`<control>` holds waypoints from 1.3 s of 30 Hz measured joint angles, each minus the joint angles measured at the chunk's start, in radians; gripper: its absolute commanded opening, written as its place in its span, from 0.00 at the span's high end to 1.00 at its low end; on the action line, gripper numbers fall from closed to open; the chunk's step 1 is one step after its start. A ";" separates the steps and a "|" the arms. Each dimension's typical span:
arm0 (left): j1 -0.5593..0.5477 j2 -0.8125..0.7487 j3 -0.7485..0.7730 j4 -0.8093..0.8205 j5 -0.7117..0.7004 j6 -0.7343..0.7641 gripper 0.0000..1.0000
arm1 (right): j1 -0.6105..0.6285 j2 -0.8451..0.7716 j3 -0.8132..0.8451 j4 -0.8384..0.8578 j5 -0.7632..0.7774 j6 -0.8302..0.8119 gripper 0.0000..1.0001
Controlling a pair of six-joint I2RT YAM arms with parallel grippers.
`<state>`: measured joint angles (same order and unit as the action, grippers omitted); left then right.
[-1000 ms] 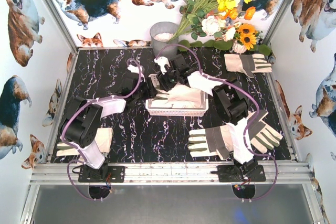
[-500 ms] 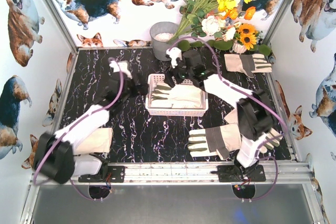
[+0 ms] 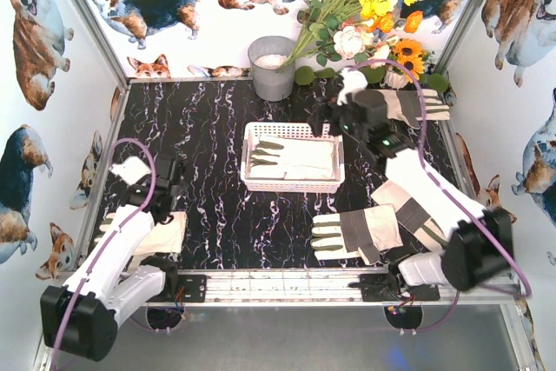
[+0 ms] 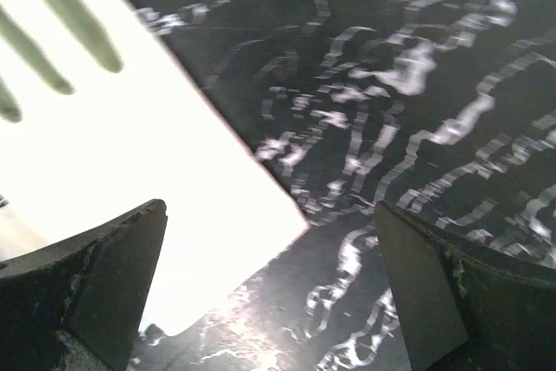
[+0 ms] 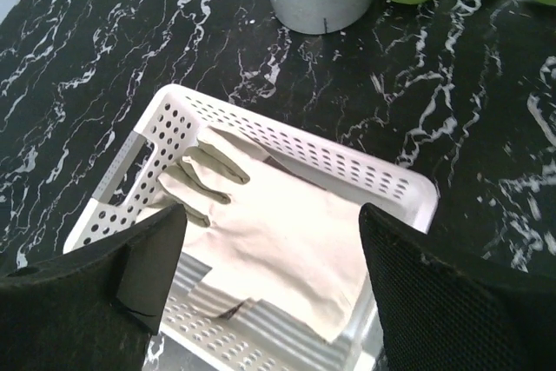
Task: Put the gloves into the storage basket
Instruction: Move the bin to the center of the board, then pick up the glove from the center of the board.
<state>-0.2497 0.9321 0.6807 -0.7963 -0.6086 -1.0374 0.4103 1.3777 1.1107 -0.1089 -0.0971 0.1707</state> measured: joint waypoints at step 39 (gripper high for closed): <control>0.237 0.482 -0.019 0.306 0.127 0.209 1.00 | -0.061 -0.211 -0.127 -0.124 -0.114 0.180 0.17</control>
<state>-0.0132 1.4139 0.6617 -0.4900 -0.4812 -0.8280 0.3496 1.1667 0.9833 -0.2333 -0.2108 0.3508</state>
